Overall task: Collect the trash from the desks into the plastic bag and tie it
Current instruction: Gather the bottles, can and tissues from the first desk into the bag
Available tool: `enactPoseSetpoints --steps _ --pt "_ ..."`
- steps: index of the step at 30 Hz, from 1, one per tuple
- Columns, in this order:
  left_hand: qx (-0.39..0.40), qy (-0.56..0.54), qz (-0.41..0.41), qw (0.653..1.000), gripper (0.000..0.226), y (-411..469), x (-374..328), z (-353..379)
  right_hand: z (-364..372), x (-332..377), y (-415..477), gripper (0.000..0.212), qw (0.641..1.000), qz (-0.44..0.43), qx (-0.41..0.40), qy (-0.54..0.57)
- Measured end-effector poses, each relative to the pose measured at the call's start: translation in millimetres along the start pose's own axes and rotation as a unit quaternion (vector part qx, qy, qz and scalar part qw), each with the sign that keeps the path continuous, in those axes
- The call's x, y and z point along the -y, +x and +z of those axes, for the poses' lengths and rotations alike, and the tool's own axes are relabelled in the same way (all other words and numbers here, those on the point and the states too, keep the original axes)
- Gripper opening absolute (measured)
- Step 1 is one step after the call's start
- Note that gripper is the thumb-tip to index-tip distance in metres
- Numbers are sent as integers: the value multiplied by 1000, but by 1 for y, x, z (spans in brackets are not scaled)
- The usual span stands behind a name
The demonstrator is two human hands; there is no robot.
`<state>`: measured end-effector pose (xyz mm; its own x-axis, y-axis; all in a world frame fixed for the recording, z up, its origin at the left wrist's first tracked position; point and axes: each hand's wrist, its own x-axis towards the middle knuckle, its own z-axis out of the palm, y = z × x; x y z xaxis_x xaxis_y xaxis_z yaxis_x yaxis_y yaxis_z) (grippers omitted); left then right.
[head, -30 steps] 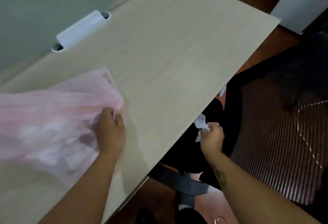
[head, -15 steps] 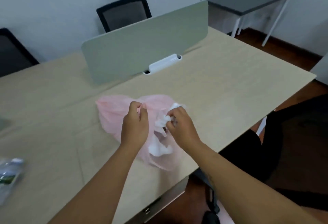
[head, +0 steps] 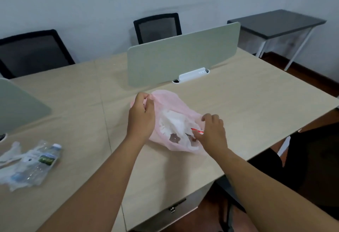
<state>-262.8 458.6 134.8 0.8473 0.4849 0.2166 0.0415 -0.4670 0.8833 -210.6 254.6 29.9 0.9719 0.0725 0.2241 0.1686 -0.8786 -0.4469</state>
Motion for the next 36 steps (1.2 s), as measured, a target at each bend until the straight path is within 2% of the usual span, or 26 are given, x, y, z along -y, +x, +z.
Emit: enactPoseSetpoints --steps 2,4,6,8,11,14,16,18,20,22,24,28,32,36 --pt "0 2 18 1000 21 4 -8 -7 -2 4 4 67 997 60 -39 9" --pt "-3 10 31 999 22 10 -14 -15 -4 7 11 77 994 110 17 3" --pt "-8 22 43 999 21 17 -19 -25 -2 5 21 53 989 127 72 -1" --pt "-30 60 60 996 19 26 -22 -38 -5 3 34 22 987 133 81 31" --pt "-72 164 78 981 21 41 -24 -64 -25 16 60 19 981 128 53 132" --pt "-112 268 86 953 27 63 -32 -90 -69 52 95 21 978 122 -32 164" --pt "-152 293 100 939 30 77 -39 -105 -95 76 115 23 976 84 -83 184" --pt "-173 298 107 933 32 84 -45 -112 -109 89 129 20 982 31 -74 171" --pt "-154 331 98 926 32 85 -50 -110 -116 86 138 19 989 6 -41 141" --pt "-157 329 92 927 30 83 -55 -105 -127 79 147 20 986 13 -78 147" --pt "-167 288 94 938 28 86 -64 -95 -136 66 157 23 987 -2 -93 130" --pt "-120 201 109 966 23 92 -83 -51 -150 13 167 22 993 -75 2 93" --pt "-56 142 159 975 23 91 -100 15 -182 -68 145 31 994 -67 73 45" --pt "18 124 204 971 26 82 -112 89 -215 -161 95 31 996 -47 -3 -80"
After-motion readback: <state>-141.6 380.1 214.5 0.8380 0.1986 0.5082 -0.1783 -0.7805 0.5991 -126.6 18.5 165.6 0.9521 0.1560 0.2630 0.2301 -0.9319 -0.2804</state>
